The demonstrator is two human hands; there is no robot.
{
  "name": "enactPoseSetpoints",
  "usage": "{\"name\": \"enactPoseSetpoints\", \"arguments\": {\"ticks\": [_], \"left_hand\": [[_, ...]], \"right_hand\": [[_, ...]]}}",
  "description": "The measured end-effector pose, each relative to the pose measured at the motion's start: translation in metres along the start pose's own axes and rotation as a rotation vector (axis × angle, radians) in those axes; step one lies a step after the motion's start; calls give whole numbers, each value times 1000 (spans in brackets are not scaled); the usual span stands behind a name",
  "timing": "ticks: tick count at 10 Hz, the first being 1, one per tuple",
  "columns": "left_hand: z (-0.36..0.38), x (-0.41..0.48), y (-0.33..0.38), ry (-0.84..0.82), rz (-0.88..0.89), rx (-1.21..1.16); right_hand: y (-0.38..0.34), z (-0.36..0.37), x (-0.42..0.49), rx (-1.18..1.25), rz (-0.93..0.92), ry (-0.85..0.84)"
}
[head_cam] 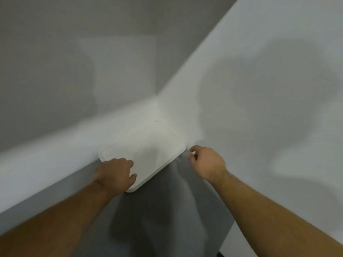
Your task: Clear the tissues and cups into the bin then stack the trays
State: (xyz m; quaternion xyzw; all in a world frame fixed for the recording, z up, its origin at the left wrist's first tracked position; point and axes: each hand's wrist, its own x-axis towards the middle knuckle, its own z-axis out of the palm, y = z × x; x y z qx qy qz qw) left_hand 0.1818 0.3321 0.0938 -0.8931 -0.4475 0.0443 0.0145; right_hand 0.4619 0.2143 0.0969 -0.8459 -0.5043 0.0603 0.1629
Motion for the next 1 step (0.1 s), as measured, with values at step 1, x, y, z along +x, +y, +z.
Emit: {"name": "enactPoseSetpoints", "arguments": {"ticks": [1], "left_hand": [[-45,-11,8,158,38,24]], "right_hand": [[-5,-55,-26,-18,40,146]]}}
